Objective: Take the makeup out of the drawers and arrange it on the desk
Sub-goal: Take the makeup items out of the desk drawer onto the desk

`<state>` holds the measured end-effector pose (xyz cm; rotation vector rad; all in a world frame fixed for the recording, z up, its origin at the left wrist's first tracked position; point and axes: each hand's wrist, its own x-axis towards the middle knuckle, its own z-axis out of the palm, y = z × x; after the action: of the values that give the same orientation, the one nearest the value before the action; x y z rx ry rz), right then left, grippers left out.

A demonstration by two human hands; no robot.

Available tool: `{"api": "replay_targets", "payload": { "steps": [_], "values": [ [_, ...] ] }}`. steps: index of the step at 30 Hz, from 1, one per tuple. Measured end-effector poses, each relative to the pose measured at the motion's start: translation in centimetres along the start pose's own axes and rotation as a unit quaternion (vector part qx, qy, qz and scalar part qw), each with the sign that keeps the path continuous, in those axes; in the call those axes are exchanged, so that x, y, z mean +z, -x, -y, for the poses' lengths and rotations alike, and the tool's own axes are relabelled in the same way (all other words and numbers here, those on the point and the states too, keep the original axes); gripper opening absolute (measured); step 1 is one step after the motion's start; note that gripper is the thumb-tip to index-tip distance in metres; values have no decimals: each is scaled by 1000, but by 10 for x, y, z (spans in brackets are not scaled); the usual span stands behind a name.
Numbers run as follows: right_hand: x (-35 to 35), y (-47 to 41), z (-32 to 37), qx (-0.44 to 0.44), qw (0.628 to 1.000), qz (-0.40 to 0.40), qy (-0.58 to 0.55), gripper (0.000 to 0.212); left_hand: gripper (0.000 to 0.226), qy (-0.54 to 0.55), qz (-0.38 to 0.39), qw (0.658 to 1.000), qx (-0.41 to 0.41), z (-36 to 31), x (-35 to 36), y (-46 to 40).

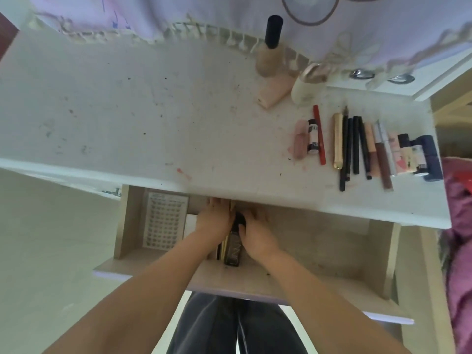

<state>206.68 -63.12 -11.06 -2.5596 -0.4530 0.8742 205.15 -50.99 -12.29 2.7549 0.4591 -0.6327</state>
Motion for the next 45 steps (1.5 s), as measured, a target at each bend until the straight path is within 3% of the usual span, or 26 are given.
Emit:
{"api": "replay_targets", "payload": {
  "steps": [4, 8, 12, 15, 19, 25, 28, 31, 36, 40, 45],
  "values": [
    [0, 5, -5, 11, 998, -6, -56, 33, 35, -4, -35, 999, -20, -7, 2, -5],
    [-5, 11, -6, 20, 987, 11, -160, 43, 21, -26, -40, 998, -39, -9, 0, -19],
    [-15, 25, -10, -10, 986, 35, -165, 49, 22, -11, -15, 999, -48, -4, -3, -21],
    [-25, 42, -14, -41, 991, 60, -116, 41, 23, 141, -27, 988, -57, -1, -7, -6],
    [-52, 64, -13, -85, 990, 90, -71, 36, 27, 318, -44, 944, -72, 6, -15, 25],
    [-163, 75, 9, -135, 987, 87, -7, 33, 22, 266, 18, 958, 106, 11, -75, 76],
    [-232, 67, 32, -149, 988, 46, 1, 32, 20, 307, -9, 936, 175, -3, -147, 76],
    [-282, 44, 57, -159, 986, -46, -26, 30, 20, 347, -34, 919, 187, -17, -203, 36],
    [-314, -29, 94, -183, 964, -188, -44, 33, 19, 324, -11, 933, 157, -41, -224, -62],
    [-309, -81, 113, -180, 961, -207, -35, 34, 21, 283, 27, 946, 154, -50, -209, -99],
    [-297, -117, 122, -158, 968, -194, 30, 36, 22, 277, -19, 950, 144, -54, -196, -111]
  ]
}}
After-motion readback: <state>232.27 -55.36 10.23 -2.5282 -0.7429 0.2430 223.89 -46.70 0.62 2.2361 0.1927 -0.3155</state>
